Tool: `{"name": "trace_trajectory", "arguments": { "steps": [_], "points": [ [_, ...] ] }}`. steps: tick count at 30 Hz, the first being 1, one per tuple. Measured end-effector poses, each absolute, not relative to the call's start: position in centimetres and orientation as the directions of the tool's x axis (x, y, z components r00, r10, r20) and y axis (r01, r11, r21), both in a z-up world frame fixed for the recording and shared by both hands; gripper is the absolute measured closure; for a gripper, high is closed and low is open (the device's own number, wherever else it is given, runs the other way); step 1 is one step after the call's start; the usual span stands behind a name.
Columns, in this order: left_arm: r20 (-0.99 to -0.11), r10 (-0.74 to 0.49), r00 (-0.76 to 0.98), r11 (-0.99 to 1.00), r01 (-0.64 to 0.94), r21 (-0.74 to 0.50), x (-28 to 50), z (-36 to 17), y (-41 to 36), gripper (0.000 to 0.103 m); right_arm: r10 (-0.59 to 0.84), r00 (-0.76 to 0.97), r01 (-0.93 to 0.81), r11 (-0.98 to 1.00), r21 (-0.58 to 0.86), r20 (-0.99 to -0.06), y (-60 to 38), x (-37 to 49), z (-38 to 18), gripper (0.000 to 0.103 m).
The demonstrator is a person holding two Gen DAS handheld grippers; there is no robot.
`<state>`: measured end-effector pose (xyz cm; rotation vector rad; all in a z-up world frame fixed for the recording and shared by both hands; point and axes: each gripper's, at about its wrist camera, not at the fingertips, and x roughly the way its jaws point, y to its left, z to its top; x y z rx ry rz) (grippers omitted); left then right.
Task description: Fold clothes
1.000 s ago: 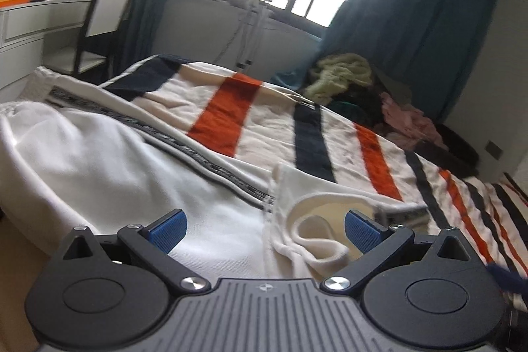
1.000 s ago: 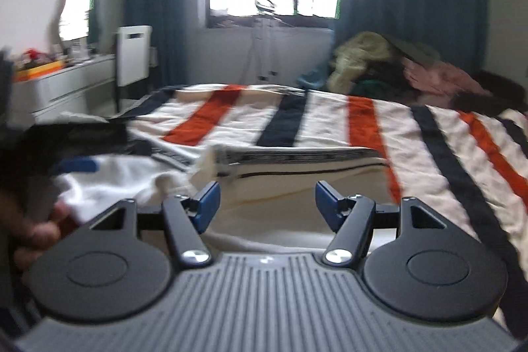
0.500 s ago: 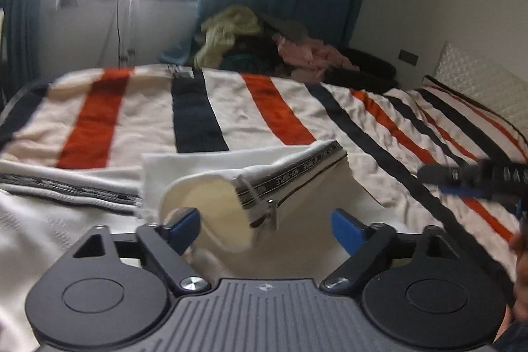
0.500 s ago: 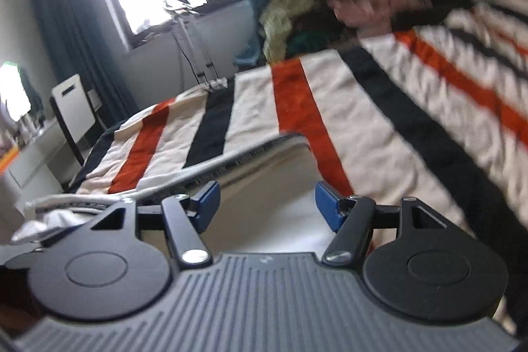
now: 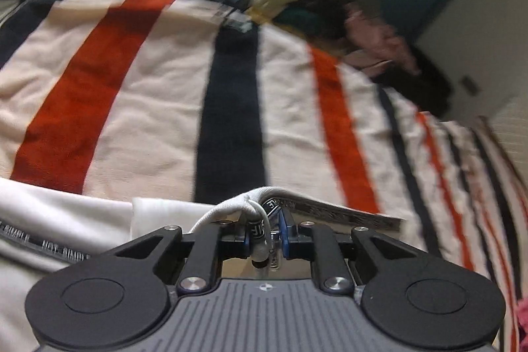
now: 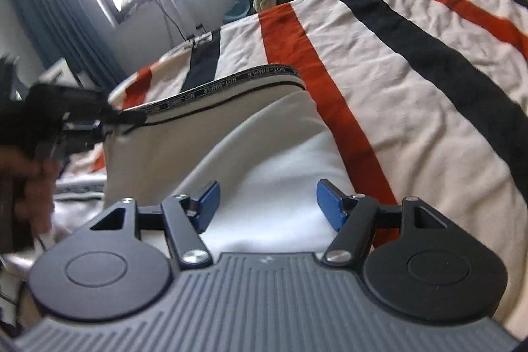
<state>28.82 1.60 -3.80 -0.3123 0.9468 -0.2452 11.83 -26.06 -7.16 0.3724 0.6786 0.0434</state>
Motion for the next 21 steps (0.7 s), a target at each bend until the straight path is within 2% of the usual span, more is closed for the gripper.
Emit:
{"name": "trace_trajectory", "arguments": {
  "steps": [4,7,8,9,11,12,15,21],
  "points": [
    [-0.791,-0.311,0.527,0.941,0.051,-0.335,30.9,-7.1,1.3,0.086,0.114,0.783,0.048,0.969,0.242,-0.612,-24.5,12.7,-8.1,0.035],
    [-0.777,-0.334,0.534,0.931,0.057,-0.361,30.7,-7.4,1.8,0.083,0.102,0.778,0.036,0.978,0.207,-0.620,-24.1,13.0,-8.7,0.035],
    [-0.774,-0.347,0.531,0.926,0.061,-0.373,30.3,-7.1,2.1,0.072,0.103,0.779,0.036,0.978,0.208,-0.619,-24.1,13.1,-8.7,0.035],
    [-0.772,-0.359,0.524,0.921,0.065,-0.384,29.9,-6.8,2.3,0.053,0.105,0.780,0.039,0.976,0.215,-0.617,-24.2,13.2,-8.6,0.035],
    [-0.762,-0.375,0.528,0.914,0.073,-0.400,28.4,-5.8,2.8,0.037,0.110,0.781,0.043,0.973,0.228,-0.615,-24.4,13.2,-8.6,0.035],
    [-0.754,-0.378,0.537,0.912,0.075,-0.404,27.2,-5.3,3.2,0.034,0.110,0.781,0.044,0.972,0.231,-0.615,-24.4,13.1,-8.5,0.035],
    [-0.726,-0.376,0.576,0.910,0.080,-0.408,23.1,-3.8,4.4,0.031,0.107,0.781,0.048,0.972,0.231,-0.615,-24.6,12.8,-8.3,0.037],
    [-0.681,-0.383,0.625,0.900,0.085,-0.428,14.4,-3.2,7.2,0.031,0.096,0.783,0.074,0.967,0.245,-0.614,-24.9,11.6,-7.6,0.037]
  ]
}}
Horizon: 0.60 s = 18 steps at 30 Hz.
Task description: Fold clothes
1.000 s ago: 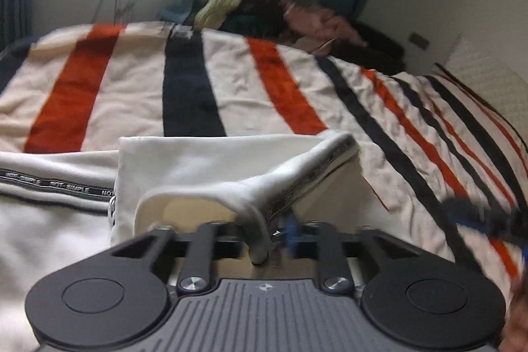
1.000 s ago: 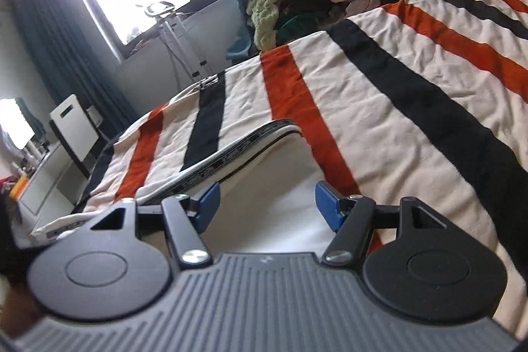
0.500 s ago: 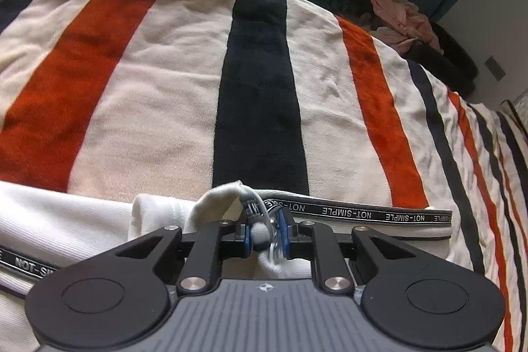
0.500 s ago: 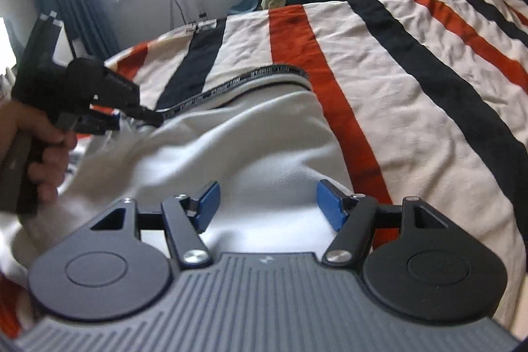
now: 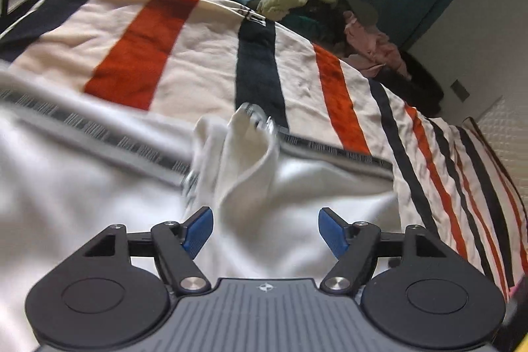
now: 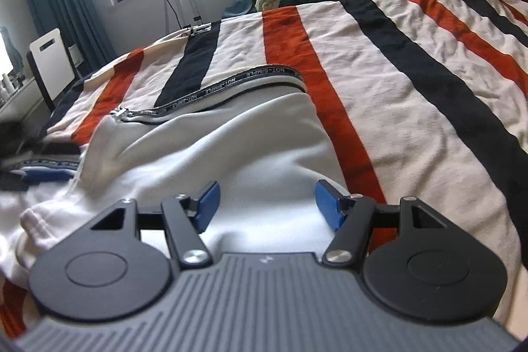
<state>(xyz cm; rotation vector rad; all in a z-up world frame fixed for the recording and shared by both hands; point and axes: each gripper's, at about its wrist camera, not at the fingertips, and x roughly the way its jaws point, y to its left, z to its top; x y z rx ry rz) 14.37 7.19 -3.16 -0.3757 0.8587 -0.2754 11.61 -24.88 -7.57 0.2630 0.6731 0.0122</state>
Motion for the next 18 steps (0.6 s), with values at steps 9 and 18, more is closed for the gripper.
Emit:
{"name": "trace_trajectory", "arguments": {
  "steps": [9,18],
  "points": [
    [-0.624,-0.418,0.661,0.890,0.161,-0.426,8.0,-3.8,7.0,0.048,0.062,0.791,0.085,0.974,0.210,-0.608,-24.0,9.9,-6.9,0.037],
    [-0.627,-0.420,0.656,0.865,0.081,-0.495,9.0,-6.0,7.6,0.081,0.010,0.798,0.046,0.996,0.078,-0.602,-21.6,9.6,-7.6,0.037]
  ]
}}
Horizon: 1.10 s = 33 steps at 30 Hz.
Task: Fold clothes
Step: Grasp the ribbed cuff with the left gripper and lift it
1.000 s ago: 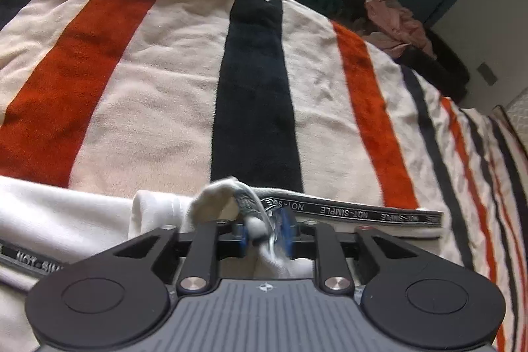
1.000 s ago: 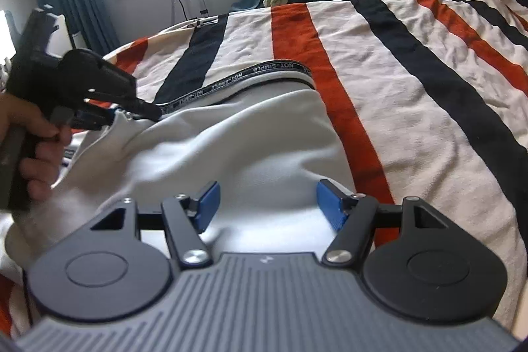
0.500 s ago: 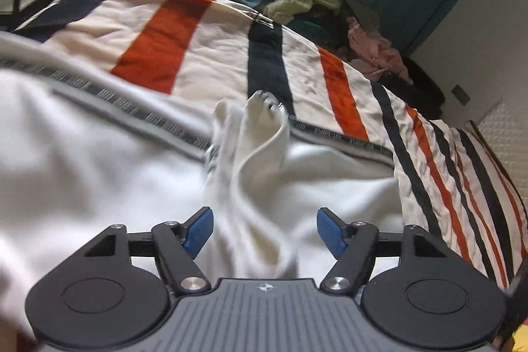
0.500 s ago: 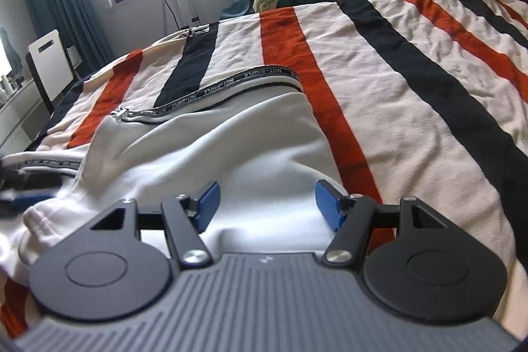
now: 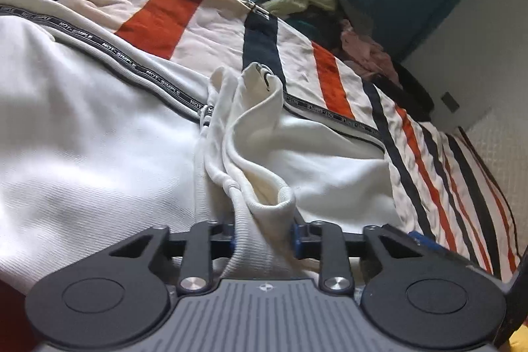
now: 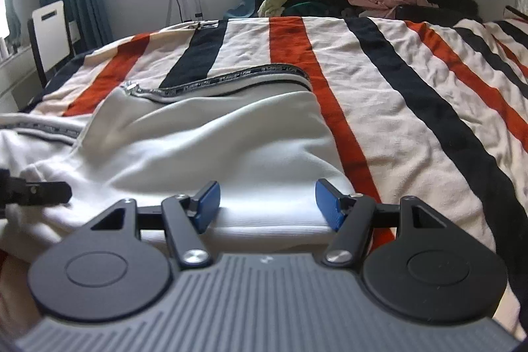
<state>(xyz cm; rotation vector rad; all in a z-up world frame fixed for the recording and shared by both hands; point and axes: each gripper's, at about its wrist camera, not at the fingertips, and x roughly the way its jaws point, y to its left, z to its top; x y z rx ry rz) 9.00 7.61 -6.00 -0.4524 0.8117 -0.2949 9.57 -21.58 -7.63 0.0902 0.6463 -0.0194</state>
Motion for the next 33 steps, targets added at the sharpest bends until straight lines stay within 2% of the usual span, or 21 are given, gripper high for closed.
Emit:
{"name": "trace_trajectory", "arguments": {
  "steps": [3,5,10,14,19,20,21,24,25,27,29,33],
  "points": [
    [-0.599,-0.430,0.676,0.853,0.086,-0.515,8.2,-5.3,7.9,0.087,0.013,0.801,0.036,0.997,0.071,-0.599,-21.3,9.6,-7.8,0.037],
    [-0.576,-0.447,0.684,0.833,0.083,-0.547,7.4,-4.8,8.3,0.088,0.020,0.801,0.033,0.996,0.078,-0.598,-21.4,9.5,-7.8,0.037],
    [-0.623,-0.422,0.659,0.838,0.022,-0.545,6.3,-5.6,8.3,0.089,0.027,0.796,0.030,0.996,0.084,-0.604,-21.6,9.5,-7.9,0.037],
    [-0.646,-0.407,0.645,0.846,0.000,-0.533,6.6,-6.1,8.3,0.088,0.025,0.791,0.025,0.997,0.072,-0.611,-21.4,9.6,-8.1,0.037],
    [-0.643,-0.395,0.656,0.858,0.014,-0.513,6.0,-5.3,8.3,0.080,0.029,0.789,0.036,0.995,0.093,-0.614,-21.6,9.7,-8.1,0.037],
    [-0.642,-0.390,0.660,0.857,0.005,-0.515,5.8,-4.9,8.7,0.071,0.030,0.788,0.038,0.994,0.098,-0.614,-21.7,9.7,-8.1,0.037],
    [-0.638,-0.383,0.668,0.852,-0.012,-0.524,5.4,-4.5,9.4,0.058,0.031,0.788,0.041,0.994,0.103,-0.615,-21.7,9.7,-8.1,0.037],
    [-0.627,-0.362,0.689,0.833,-0.063,-0.550,4.2,-3.5,11.4,0.035,0.036,0.788,0.041,0.993,0.110,-0.615,-21.7,9.7,-8.1,0.037],
    [-0.624,-0.355,0.696,0.825,-0.080,-0.559,3.9,-3.1,12.1,0.031,0.038,0.787,0.040,0.993,0.112,-0.615,-21.7,9.7,-8.1,0.037],
    [-0.655,-0.283,0.701,0.833,-0.159,-0.530,3.2,-2.6,13.8,0.017,0.040,0.787,0.039,0.993,0.115,-0.616,-21.7,9.7,-8.1,0.037],
    [-0.702,-0.201,0.683,0.817,-0.279,-0.505,2.7,-2.6,16.0,0.016,0.044,0.786,0.038,0.992,0.120,-0.616,-21.7,9.7,-8.1,0.037],
    [-0.716,-0.185,0.673,0.588,-0.508,-0.629,1.7,-3.7,21.6,0.016,0.055,0.786,0.036,0.990,0.134,-0.616,-21.9,9.6,-7.9,0.037]
  ]
}}
